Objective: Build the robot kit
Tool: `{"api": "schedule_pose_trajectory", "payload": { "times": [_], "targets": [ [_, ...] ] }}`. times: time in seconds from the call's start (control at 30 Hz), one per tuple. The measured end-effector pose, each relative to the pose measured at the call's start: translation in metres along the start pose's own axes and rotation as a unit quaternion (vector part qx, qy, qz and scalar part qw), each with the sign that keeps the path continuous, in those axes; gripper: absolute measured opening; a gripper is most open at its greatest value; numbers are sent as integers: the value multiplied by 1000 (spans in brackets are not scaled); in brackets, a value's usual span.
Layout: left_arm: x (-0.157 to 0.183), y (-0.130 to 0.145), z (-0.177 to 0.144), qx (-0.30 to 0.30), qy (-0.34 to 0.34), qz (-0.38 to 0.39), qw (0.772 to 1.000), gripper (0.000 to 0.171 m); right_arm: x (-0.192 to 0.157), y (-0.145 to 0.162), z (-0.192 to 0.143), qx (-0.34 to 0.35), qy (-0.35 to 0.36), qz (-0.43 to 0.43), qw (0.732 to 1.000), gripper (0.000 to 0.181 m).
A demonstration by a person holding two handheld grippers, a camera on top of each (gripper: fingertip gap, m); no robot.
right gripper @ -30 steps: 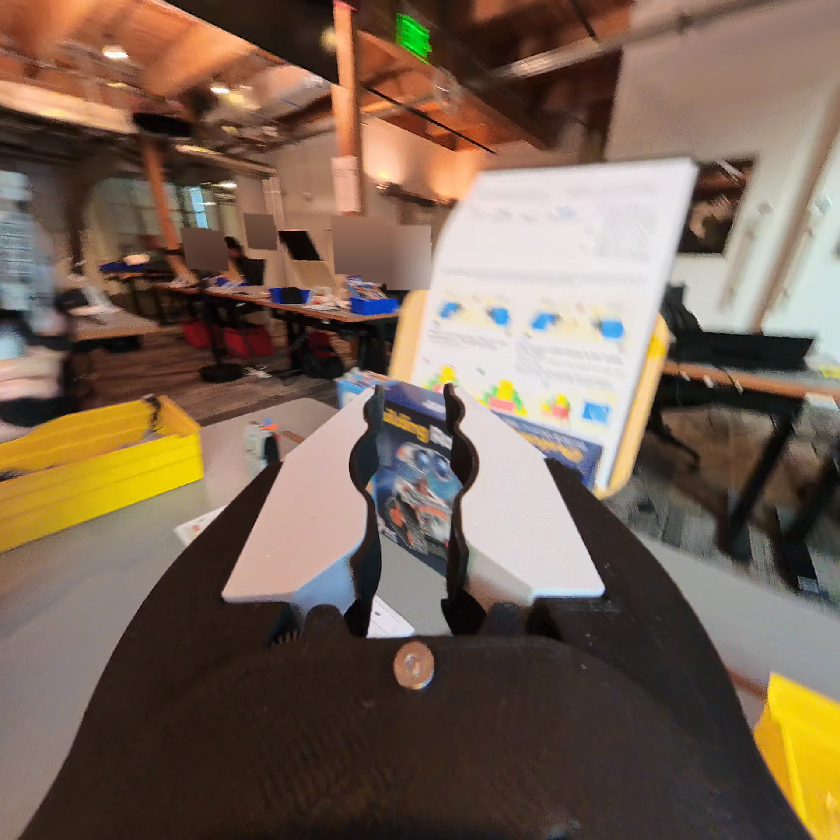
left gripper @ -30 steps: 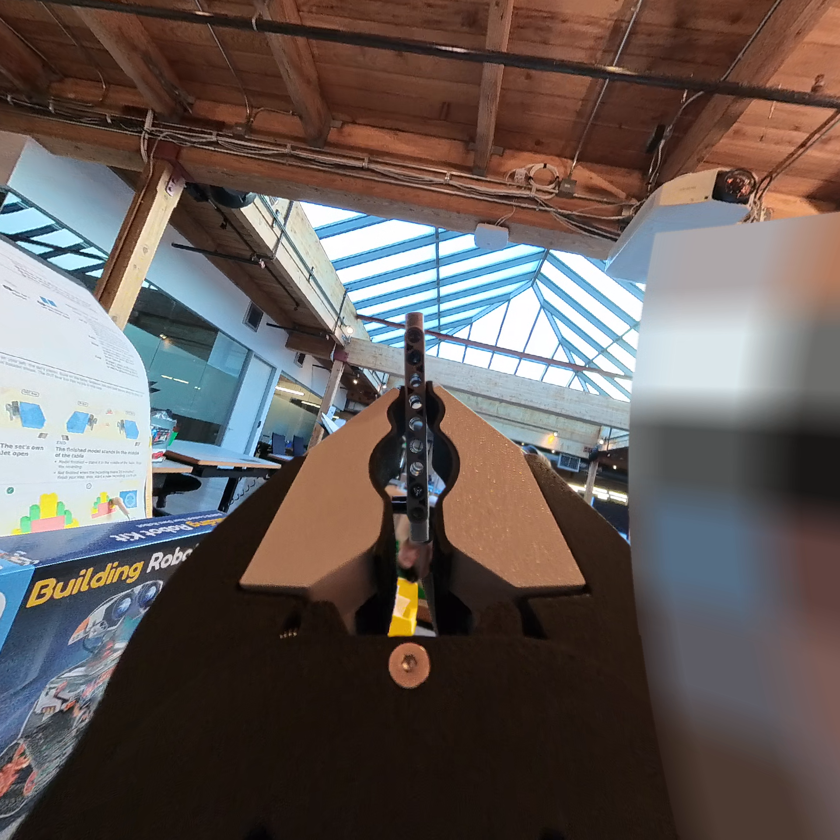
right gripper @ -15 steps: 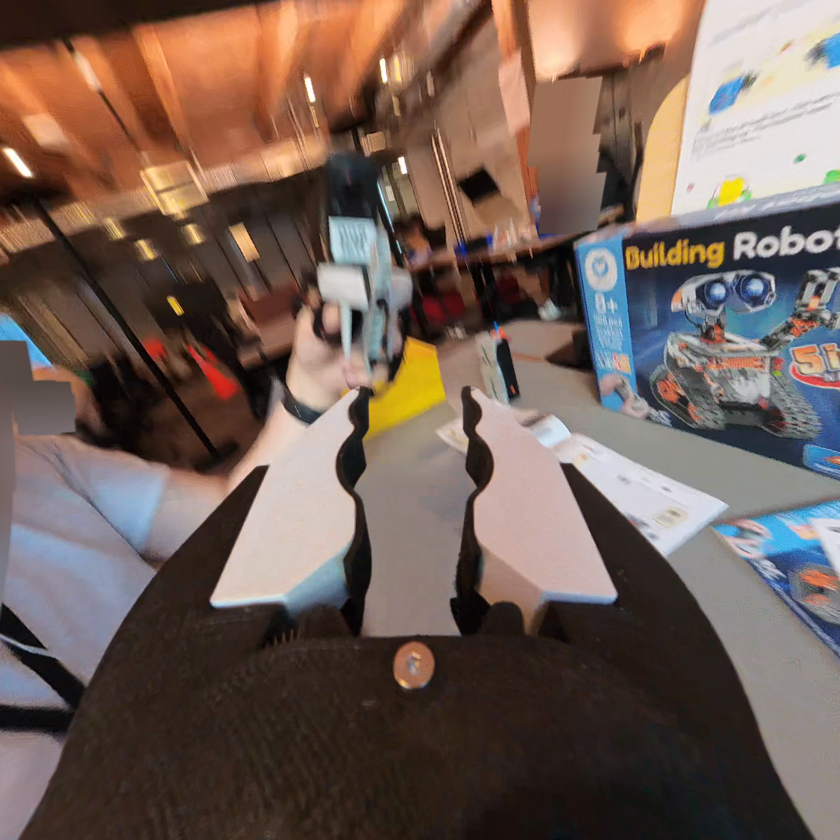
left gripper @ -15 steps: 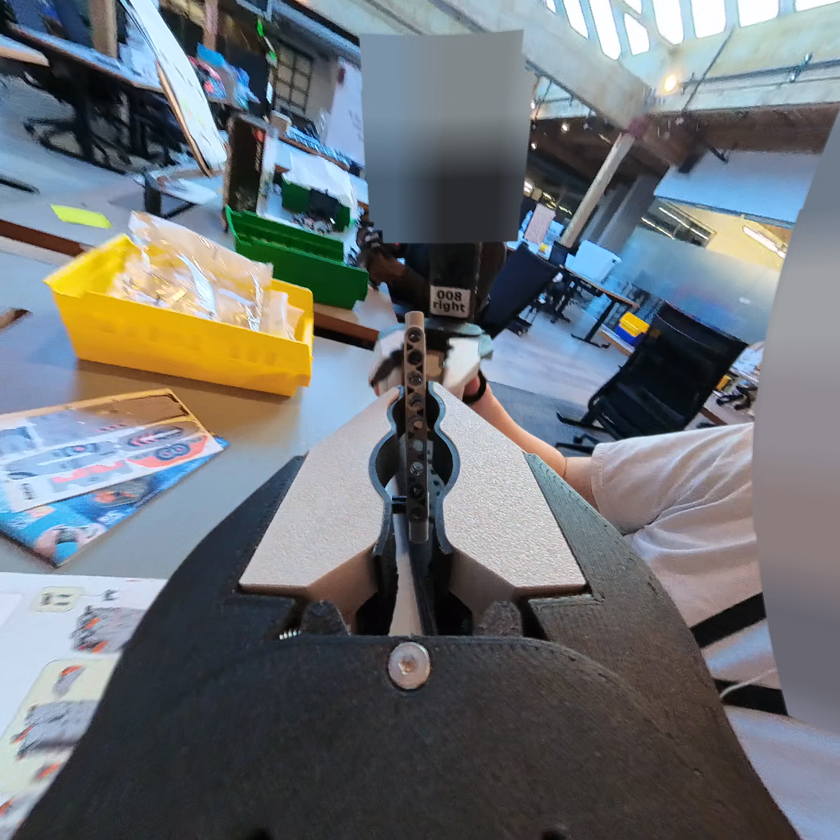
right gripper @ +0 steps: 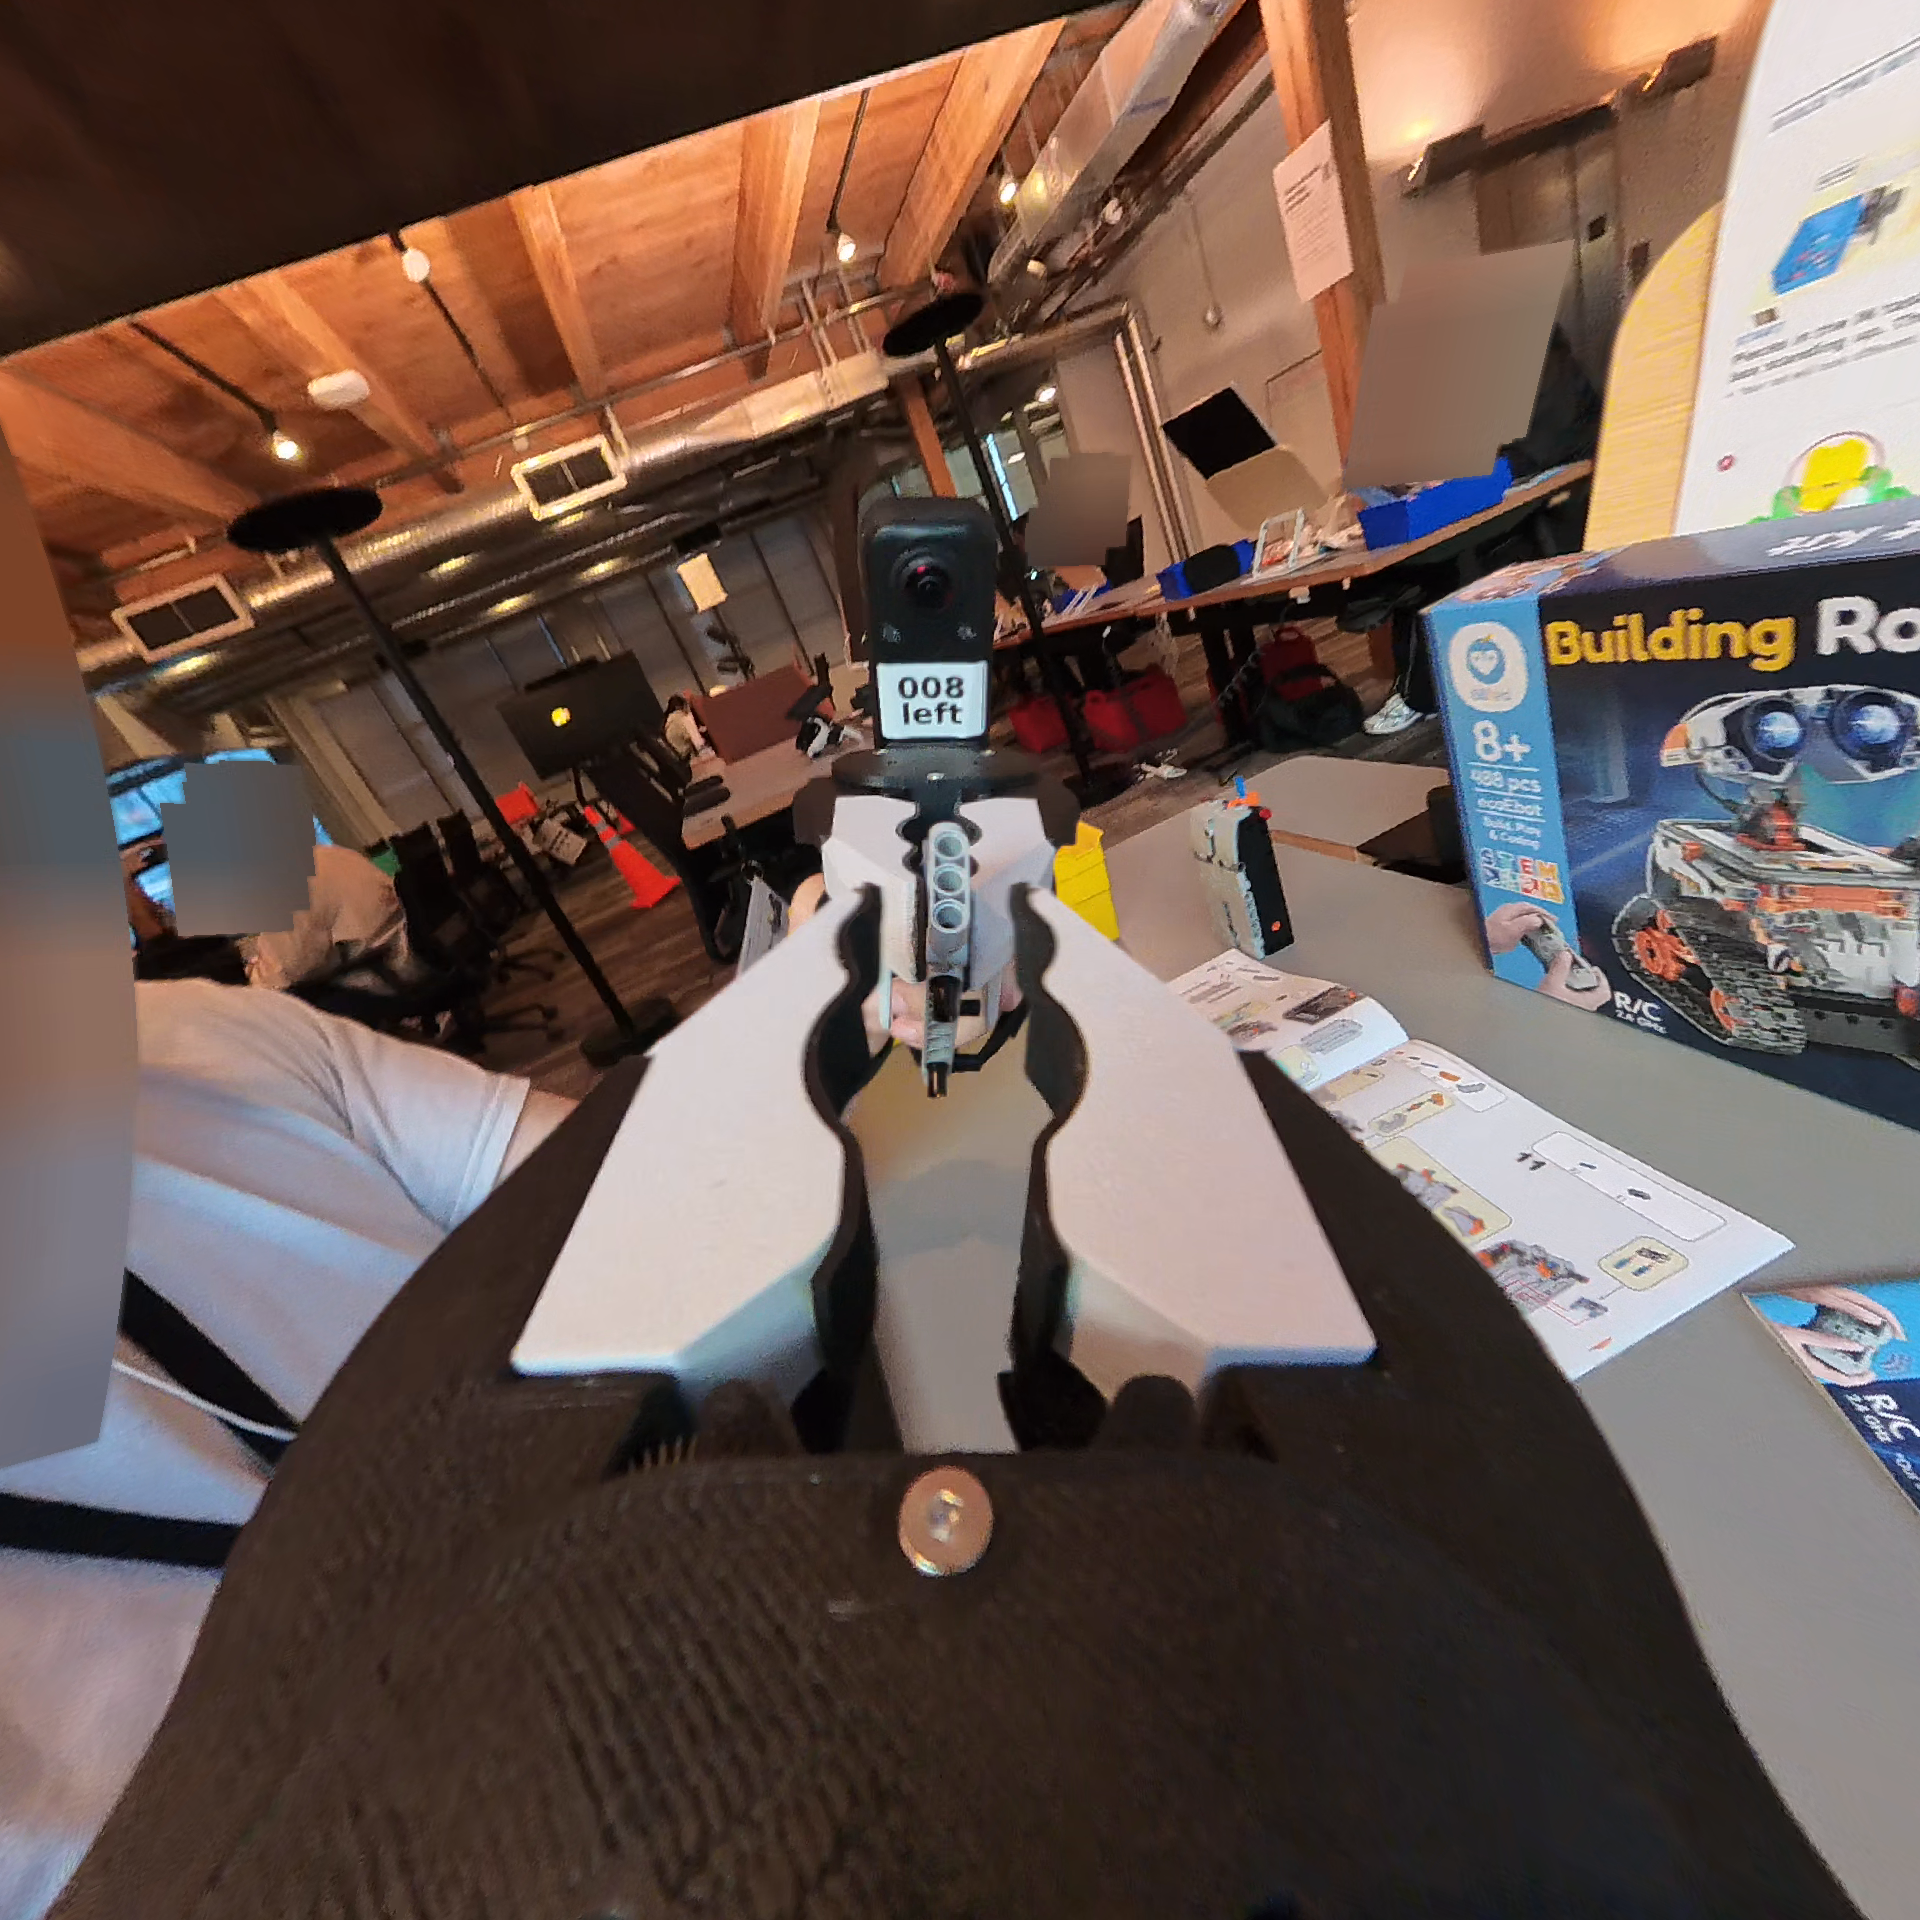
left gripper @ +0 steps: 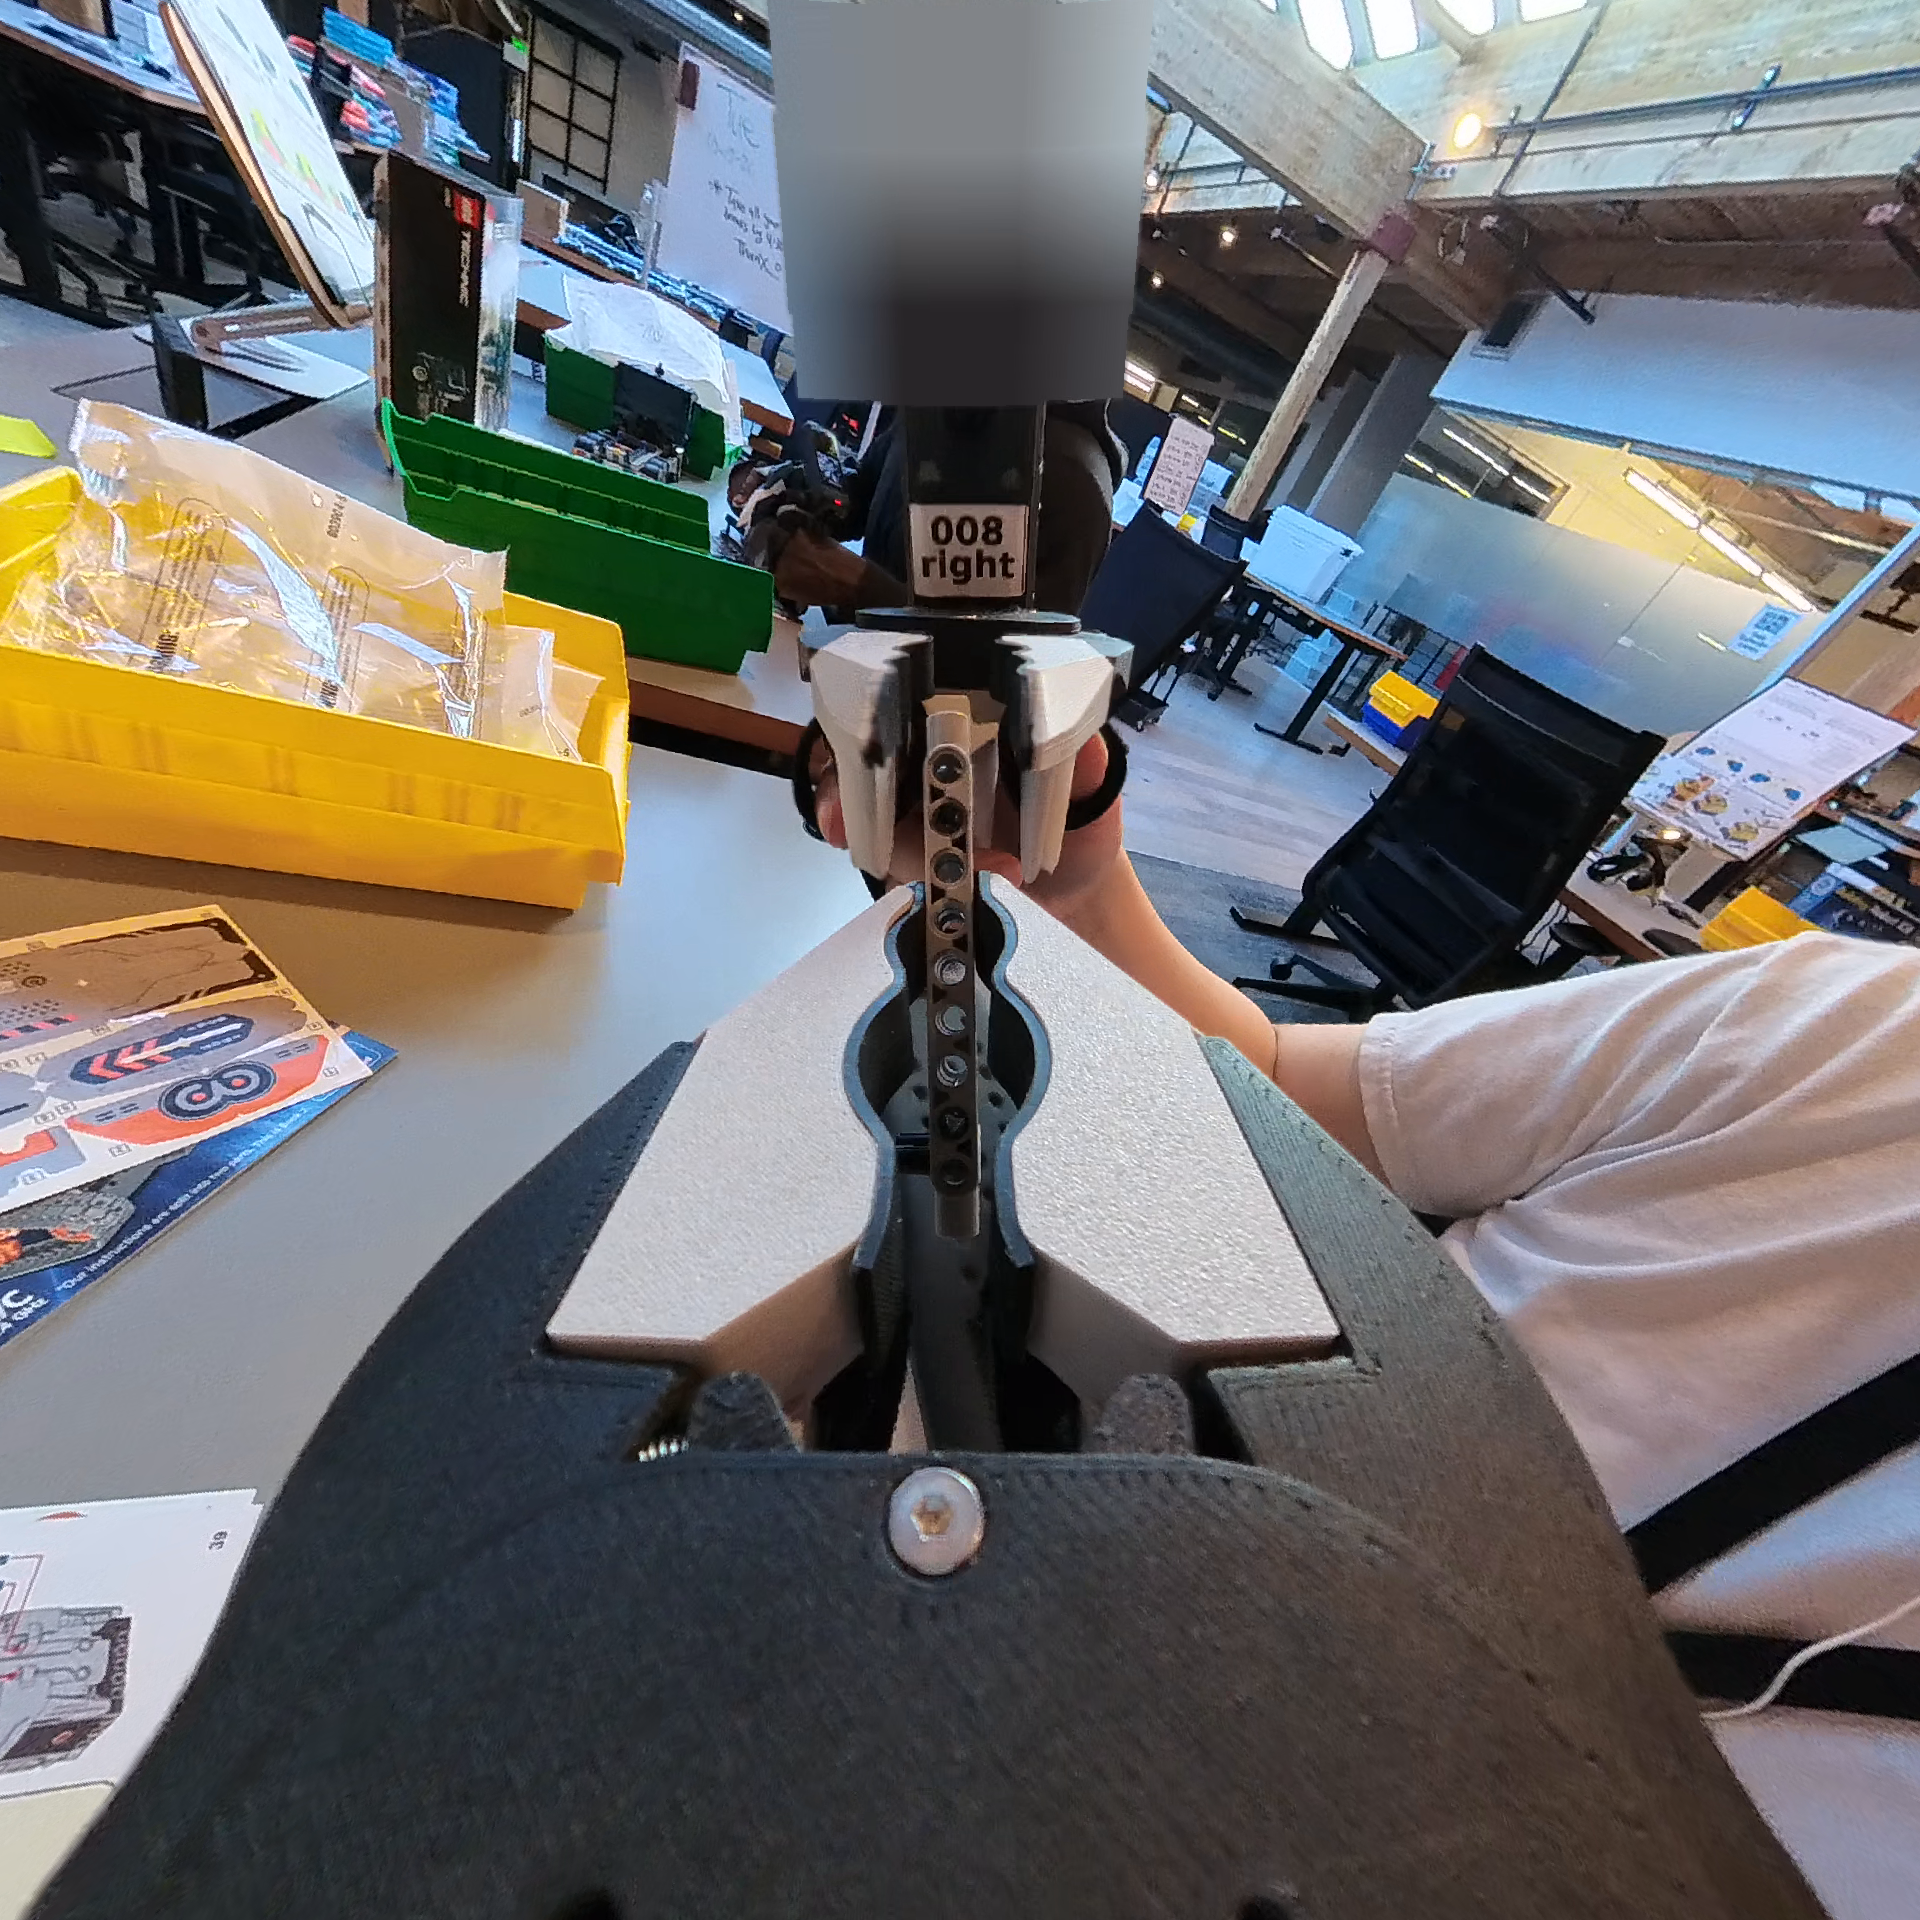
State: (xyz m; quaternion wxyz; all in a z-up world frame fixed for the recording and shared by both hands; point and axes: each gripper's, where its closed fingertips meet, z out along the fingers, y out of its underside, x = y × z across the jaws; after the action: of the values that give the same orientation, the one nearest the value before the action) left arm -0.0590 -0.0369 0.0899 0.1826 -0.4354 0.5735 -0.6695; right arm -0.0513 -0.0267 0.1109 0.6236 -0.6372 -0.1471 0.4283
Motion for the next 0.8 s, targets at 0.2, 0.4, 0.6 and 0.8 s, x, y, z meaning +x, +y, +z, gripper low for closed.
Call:
{"api": "schedule_pose_trajectory", "payload": {
  "times": [0.2, 0.4, 0.6, 0.8],
  "targets": [
    [6, 6, 2, -23, 13, 6, 1000, 5, -7, 7, 6, -94, -10, -9, 996, 6],
    [15, 13, 0, -66, -2, 63, 996, 8, -24, 12, 18, -181, -45, -114, 976, 6],
    [31, 9, 3, -89, -77, 280, 953, 9, -53, 11, 13, -178, -96, -328, 923, 6],
    [24, 7, 1, -115, -167, 384, 901, 6, -50, 12, 16, -192, -64, -369, 907, 6]
  ]
}}
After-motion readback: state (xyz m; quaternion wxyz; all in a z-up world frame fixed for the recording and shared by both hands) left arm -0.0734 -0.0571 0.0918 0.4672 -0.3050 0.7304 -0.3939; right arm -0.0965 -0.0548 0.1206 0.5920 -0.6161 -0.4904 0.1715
